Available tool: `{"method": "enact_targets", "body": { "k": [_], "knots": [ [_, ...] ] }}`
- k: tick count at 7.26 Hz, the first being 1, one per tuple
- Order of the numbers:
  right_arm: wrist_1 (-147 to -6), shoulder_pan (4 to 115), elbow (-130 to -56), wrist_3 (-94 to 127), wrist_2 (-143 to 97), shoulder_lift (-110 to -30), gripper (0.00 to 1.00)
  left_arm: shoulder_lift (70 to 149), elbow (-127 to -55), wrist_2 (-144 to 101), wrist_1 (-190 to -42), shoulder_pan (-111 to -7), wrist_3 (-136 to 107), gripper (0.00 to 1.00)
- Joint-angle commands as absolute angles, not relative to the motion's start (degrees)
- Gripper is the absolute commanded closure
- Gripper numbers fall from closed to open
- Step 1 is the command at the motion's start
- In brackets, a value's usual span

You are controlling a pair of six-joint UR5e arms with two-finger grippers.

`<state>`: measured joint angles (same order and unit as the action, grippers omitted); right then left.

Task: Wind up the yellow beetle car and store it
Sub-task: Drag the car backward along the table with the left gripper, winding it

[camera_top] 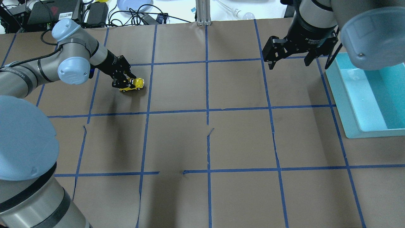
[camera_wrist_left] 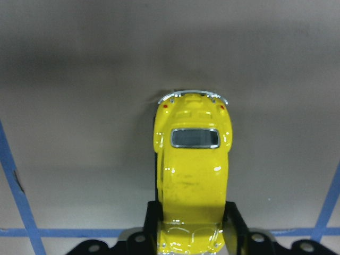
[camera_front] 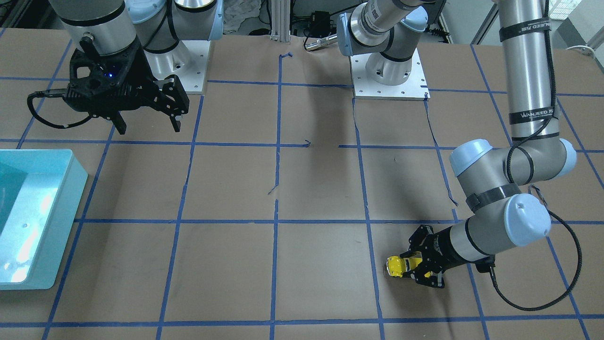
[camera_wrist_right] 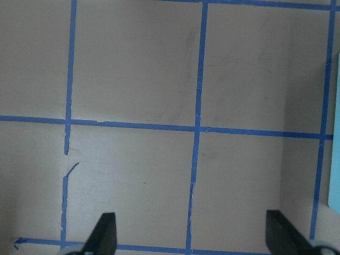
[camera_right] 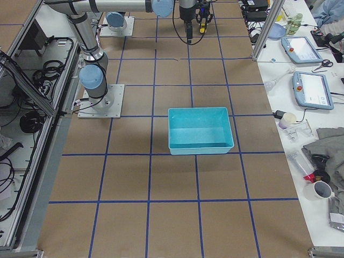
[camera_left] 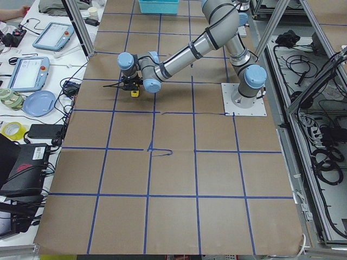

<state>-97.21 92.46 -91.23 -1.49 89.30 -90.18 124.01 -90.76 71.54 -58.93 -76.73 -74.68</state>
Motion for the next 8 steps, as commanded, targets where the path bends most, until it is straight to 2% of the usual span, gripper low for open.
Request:
{"method": "enact_targets", "body": {
  "k": [1,8],
  "knots": [
    [-97.2,92.5,-91.2,-1.5,89.2,-90.2,0.0,124.6,-90.4,73.4,-58.9,-75.8,-70.6,0.99],
    [-97.2,92.5,-91.2,-1.5,89.2,-90.2,0.0,124.2,-90.8,72.4,-60.1,-70.9,-67.7,1.0]
  ]
}}
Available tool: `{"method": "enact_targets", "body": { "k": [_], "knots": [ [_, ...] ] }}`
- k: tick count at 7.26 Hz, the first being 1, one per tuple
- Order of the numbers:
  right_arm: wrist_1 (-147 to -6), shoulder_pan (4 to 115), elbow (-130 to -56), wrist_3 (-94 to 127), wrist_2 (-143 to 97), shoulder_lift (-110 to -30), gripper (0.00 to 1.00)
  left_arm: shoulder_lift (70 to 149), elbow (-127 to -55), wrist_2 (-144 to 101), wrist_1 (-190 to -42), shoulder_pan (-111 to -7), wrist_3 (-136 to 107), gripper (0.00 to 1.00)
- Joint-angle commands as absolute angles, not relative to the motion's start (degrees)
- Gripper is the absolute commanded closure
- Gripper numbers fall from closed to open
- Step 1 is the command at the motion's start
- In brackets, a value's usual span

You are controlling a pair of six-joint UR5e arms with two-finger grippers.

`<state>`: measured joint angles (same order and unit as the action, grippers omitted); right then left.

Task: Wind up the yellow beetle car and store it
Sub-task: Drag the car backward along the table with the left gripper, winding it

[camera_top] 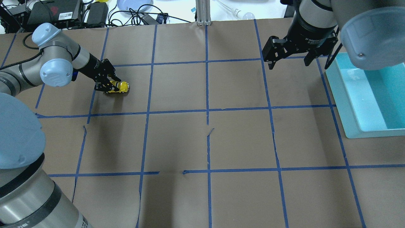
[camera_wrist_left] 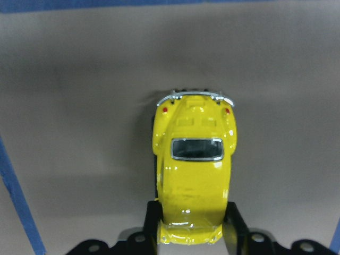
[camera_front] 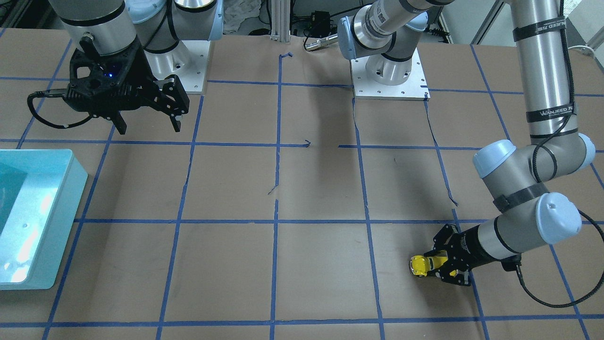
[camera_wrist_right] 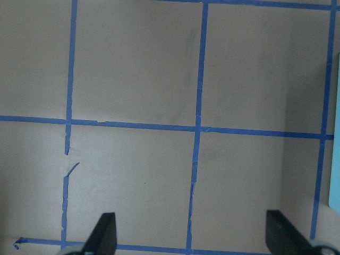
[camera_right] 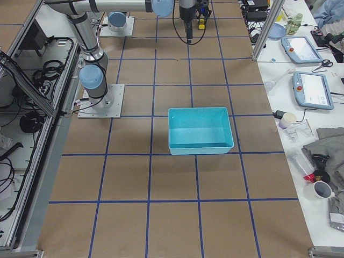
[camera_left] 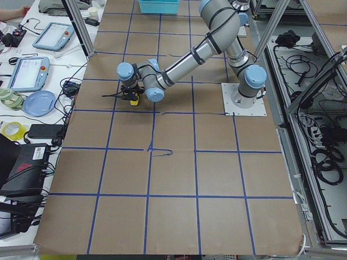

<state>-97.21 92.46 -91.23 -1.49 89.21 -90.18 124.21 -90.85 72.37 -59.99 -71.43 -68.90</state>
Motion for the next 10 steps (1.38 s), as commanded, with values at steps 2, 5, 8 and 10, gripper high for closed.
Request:
{"method": "enact_targets", "body": {
  "k": [2,5,8,10],
  "knots": [
    [-97.2,92.5,-91.2,-1.5,89.2,-90.2,0.0,124.4,-90.8,72.5,-60.1,-70.5,-67.3,1.0],
    [-97.2,92.5,-91.2,-1.5,89.1,-90.1,0.0,124.2,-90.8,72.6,-61.0,-70.0,-66.8,1.0],
    [-97.2,92.5,-91.2,-1.5,89.1,-90.2,0.0,124.1,-90.9,72.7,-61.2,-68.6,-66.2,0.99],
    [-97.2,92.5,-91.2,-1.5,89.1,-90.2,0.0,123.1,-90.4,73.3,-61.3,-69.3,-66.8,0.07]
  ]
}}
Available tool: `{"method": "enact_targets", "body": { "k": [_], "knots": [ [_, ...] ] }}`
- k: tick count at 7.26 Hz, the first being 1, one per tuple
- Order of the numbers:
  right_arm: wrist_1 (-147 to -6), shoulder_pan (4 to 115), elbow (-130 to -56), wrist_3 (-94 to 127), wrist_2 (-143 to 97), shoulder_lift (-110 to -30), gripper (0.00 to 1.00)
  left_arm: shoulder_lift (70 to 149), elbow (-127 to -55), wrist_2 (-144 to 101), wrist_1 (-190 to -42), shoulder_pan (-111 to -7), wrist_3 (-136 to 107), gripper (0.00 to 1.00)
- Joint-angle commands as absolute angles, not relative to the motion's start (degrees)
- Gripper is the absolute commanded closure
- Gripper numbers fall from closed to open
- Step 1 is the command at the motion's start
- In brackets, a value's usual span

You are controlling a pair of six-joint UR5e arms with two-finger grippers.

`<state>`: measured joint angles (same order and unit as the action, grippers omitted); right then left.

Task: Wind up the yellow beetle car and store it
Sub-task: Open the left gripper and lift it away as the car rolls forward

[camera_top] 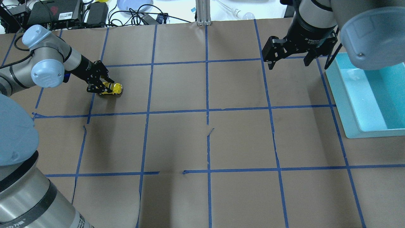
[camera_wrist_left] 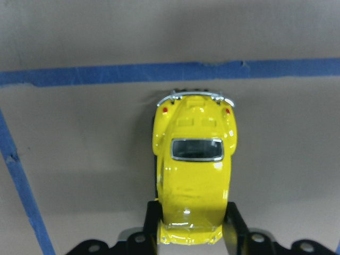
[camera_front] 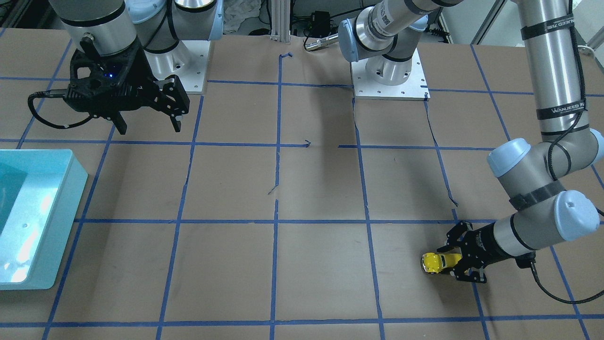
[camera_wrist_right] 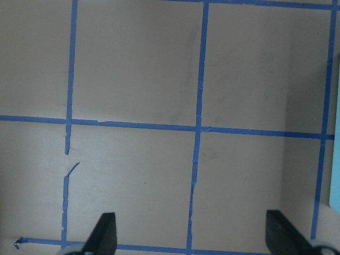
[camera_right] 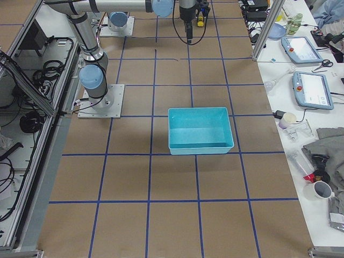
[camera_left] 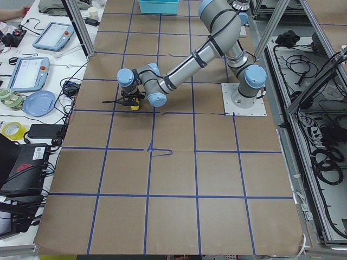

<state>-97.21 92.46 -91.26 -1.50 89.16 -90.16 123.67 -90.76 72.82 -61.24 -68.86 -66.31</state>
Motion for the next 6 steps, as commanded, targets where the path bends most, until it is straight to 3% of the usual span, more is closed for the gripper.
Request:
{"method": "enact_targets", "body": {
  "k": [1,4,6],
  "knots": [
    [-97.2,92.5,-91.2,-1.5,89.1,-90.1,0.0,122.1,-90.0,75.7,-61.5,-70.0,-67.1,0.02],
    [-97.2,92.5,-91.3,-1.5,89.1,-90.1,0.0,115.9,-89.6,81.3,-66.5,-71.6,-63.4,0.02],
    [-97.2,92.5,-91.2,-1.5,89.1,-90.1,0.0,109.9,-84.7,90.4,-75.0,-75.8,-46.5,0.0]
  ]
}}
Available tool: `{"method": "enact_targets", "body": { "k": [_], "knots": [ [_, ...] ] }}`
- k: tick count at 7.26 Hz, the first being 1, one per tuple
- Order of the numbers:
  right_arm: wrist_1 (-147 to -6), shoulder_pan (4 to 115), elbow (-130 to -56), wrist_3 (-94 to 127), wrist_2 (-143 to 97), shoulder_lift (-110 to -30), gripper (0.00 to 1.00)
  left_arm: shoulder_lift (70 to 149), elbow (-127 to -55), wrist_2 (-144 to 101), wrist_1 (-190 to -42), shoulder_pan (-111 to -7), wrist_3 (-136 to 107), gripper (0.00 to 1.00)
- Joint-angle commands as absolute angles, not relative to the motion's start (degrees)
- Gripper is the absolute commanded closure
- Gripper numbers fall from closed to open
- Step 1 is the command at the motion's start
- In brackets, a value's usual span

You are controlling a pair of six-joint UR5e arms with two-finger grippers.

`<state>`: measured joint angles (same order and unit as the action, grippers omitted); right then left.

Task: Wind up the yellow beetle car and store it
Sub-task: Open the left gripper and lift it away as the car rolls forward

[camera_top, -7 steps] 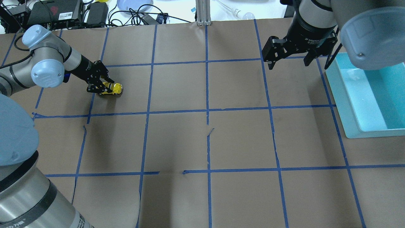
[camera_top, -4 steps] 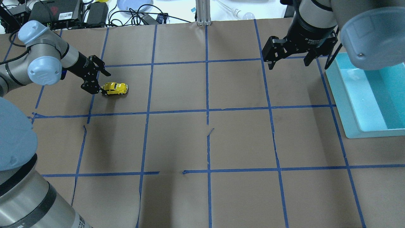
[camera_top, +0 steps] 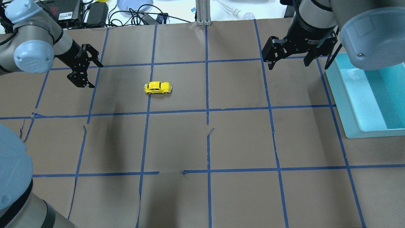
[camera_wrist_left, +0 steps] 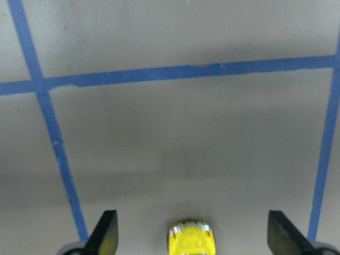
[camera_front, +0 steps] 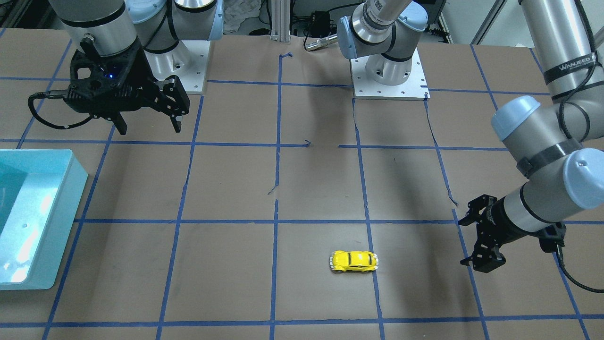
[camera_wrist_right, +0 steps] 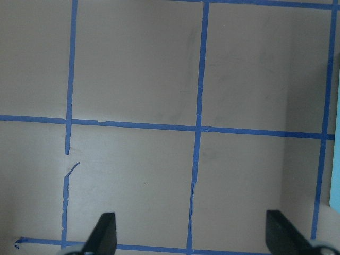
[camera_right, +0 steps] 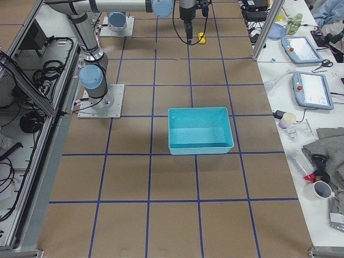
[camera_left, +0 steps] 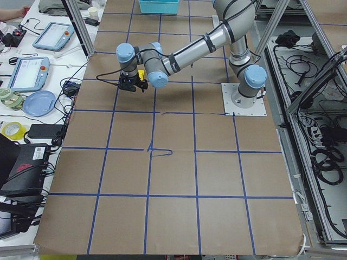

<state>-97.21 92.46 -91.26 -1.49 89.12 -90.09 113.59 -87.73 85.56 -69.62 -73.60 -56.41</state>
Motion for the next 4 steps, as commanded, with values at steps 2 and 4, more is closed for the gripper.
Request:
{"method": "enact_targets", "body": {
  "k": [2,4],
  "knots": [
    [-97.2,92.5,-91.2,-1.5,89.2,-90.1,0.0,104.5,-78.0,92.8,-85.7,-78.6,-33.4,0.0],
    [-97.0,92.2,-91.1,-2.2,89.1,-90.1,0.0,99.8,-76.7,91.9,-89.8,-83.1,-21.4,0.0]
  ]
}}
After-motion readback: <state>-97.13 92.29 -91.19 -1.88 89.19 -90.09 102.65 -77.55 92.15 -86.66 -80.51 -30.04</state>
